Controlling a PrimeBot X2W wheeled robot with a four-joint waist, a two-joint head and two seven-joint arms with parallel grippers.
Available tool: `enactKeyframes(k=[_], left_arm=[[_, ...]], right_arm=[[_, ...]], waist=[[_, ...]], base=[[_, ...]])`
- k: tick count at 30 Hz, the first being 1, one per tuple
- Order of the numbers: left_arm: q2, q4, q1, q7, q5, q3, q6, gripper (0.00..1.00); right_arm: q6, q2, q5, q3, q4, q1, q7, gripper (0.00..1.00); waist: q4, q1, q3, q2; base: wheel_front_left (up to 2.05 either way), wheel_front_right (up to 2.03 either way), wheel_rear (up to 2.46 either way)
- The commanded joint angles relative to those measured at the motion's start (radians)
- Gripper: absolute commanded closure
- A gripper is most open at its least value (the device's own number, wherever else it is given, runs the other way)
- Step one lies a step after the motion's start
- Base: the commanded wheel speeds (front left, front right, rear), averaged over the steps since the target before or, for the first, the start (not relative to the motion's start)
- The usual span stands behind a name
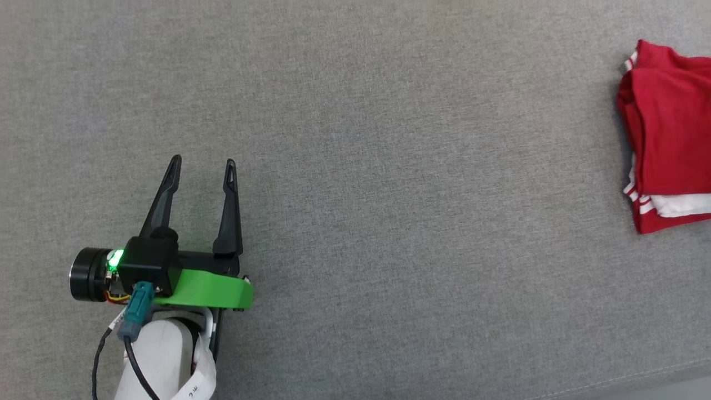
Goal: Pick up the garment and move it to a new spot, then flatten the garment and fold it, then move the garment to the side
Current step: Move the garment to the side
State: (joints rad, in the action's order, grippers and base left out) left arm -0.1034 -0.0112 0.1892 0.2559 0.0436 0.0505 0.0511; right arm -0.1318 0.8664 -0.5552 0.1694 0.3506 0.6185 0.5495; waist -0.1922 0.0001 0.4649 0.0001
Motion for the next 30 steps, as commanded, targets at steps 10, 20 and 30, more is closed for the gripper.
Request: enactKeyframes(k=[10,20,30], left_arm=[[-0.017,-0.031,0.039,0.006,-0.013,0.002,0.003,0.00],[-0.005,-0.006,0.015,0.006,0.001,0.005,-0.008,0.00],[0.018,0.024,-0.063,0.006,0.027,-0.003,-0.024,0.00]], right_arm=[[0.001,-0.031,0.131,-0.140,0.201,0.132,-0.105,1.00],[0.001,-0.090,0.260,-0.197,0.266,0.171,-0.286,0.00],[0.001,-0.224,0.375,-0.255,0.088,0.100,-0.647,0.00]], waist=[[0.022,-0.0001,0.096,-0.0001],[0.038,-0.0001,-0.008,-0.0001],[0.081,-0.0001,-0.166,-0.0001]], base=[[0.00,0.00,0.00],[0.00,0.00,0.00],[0.00,0.00,0.00]])
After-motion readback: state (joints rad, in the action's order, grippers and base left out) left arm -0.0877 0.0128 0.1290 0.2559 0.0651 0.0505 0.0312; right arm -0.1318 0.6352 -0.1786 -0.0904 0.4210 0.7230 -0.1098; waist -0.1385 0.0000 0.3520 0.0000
